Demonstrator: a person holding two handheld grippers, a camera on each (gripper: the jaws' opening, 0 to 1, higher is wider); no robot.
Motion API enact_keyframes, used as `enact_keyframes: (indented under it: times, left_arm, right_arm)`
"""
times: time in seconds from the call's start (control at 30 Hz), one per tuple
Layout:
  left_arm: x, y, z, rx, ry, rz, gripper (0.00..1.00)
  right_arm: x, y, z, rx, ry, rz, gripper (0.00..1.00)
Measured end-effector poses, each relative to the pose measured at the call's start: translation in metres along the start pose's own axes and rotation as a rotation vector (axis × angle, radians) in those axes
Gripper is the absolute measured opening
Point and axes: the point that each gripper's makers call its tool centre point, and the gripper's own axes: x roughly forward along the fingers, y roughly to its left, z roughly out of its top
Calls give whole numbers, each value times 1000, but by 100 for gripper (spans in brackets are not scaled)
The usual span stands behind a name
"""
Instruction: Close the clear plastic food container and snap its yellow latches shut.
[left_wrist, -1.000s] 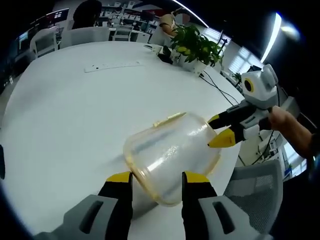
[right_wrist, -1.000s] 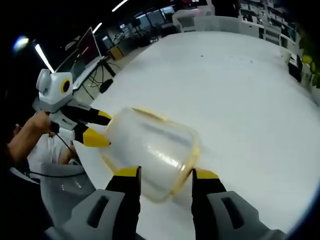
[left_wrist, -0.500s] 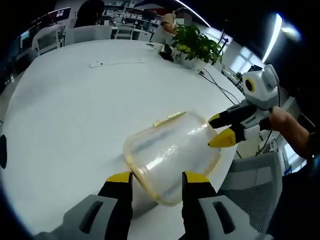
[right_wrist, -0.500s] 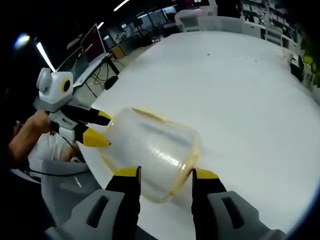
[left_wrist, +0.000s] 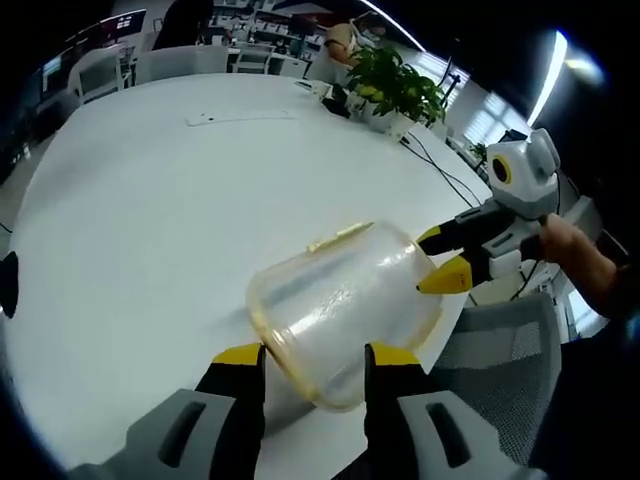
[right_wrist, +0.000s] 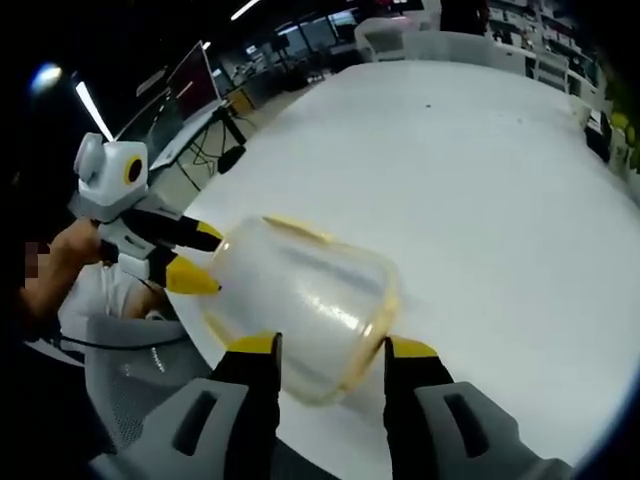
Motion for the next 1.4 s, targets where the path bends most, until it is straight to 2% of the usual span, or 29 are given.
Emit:
enact_keyframes:
  times: [0.3,0.53,0.6,0.7,0.8,1.07,1.4]
  left_arm:
    - [-1,-1,-2,-11,-3,0,33]
    - [-7,-3,0,39,-14,-4,33]
    - [-11,-4,5,54,-29,-2,34]
    - [-16,-5,12,106,-56,10,36]
    - [-23,-8,23,145,-89,18,36]
    - [-24,-23,38,238,-106,-24,35]
    - [-9,-35,40,310,-97,-56,32]
  right_arm:
    - [-2,1,-2,-20,11,17,37]
    - [-8,-3,4,-189,5,-3,35]
    - [-10,-4,9,-242,-7,-20,37]
    - [-13,-4,15,-277,-13,-24,36]
    - [-15,-1,23,-358,-32,-23,36]
    - [-14,9,36,-447,-39,12,32]
    - [-2,22,38,-537,-12,83,24]
